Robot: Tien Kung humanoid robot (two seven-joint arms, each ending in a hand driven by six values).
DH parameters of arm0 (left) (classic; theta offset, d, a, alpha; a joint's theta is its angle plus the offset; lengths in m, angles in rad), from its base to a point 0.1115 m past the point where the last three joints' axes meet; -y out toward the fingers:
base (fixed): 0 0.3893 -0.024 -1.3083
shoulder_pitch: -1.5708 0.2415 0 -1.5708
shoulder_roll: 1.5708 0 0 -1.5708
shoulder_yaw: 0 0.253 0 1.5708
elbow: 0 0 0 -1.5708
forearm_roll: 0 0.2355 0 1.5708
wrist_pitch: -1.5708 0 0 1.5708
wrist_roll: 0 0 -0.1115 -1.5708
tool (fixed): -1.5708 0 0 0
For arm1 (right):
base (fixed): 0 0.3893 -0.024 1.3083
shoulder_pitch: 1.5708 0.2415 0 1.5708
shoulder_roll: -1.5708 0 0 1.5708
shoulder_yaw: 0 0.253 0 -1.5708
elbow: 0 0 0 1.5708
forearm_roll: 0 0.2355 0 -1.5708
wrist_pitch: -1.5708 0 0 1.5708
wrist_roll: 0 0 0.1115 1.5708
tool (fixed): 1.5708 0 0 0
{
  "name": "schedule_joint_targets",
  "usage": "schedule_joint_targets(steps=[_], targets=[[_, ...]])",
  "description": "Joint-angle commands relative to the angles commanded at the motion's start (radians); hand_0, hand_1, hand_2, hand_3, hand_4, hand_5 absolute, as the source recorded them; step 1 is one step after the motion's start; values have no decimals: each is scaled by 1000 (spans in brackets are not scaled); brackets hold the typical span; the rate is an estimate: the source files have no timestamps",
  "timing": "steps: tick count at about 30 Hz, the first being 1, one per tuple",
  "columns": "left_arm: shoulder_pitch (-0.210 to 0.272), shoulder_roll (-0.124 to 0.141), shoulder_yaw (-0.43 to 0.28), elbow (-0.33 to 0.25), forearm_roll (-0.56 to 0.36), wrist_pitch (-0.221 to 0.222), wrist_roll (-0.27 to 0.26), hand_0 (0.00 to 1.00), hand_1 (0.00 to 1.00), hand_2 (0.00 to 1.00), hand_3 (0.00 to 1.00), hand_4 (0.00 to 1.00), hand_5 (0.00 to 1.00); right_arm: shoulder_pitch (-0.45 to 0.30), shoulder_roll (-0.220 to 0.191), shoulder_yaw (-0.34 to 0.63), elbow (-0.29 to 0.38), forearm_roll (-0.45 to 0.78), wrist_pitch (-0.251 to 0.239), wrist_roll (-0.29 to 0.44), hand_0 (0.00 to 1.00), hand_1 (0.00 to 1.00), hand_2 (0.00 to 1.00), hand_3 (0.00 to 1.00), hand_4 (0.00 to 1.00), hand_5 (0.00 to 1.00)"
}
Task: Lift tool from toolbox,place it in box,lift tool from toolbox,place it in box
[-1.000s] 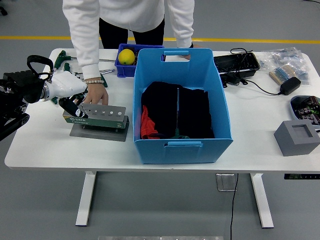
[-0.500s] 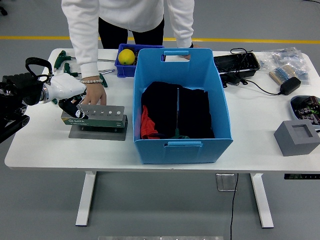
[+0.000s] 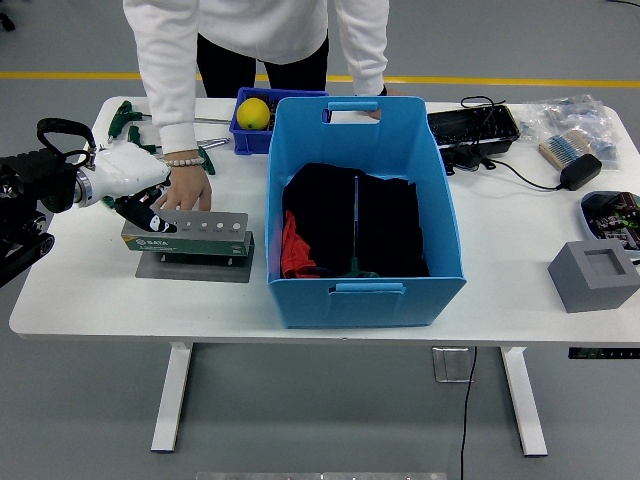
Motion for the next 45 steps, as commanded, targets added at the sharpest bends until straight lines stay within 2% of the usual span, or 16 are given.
schedule_joint_targets(steps=[4,5,10,29,40,45], targets=[[0,2,-15,-1,-1,28,-18,163,77,108,115,861,488,2,0,-2,0,4,0,1,655,632,703,563,775,674],[0,2,-20,-2,-1,31,-19,130,46,91,85,848,465,3,0,-1,0,3,0,1,654,631,703,563,775,674],[3,8,-53,-12,-1,30,-23,130,46,91,85,848,465,3,0,0,-1,2,1,0,654,631,703,563,775,674],[7,55,-240,-127,28,-61,15,105,19,70,74,823,470,-4,2,5,-1,0,-1,-1,655,631,705,563,775,673],[40,72,-416,-243,45,-75,44,100,10,64,70,808,474,-7,2,12,-1,-7,-1,-3,654,631,705,563,774,672],[76,56,-538,-299,45,-74,60,99,6,60,67,802,480,-7,2,13,-1,-7,-1,-2,654,632,705,563,773,674]])
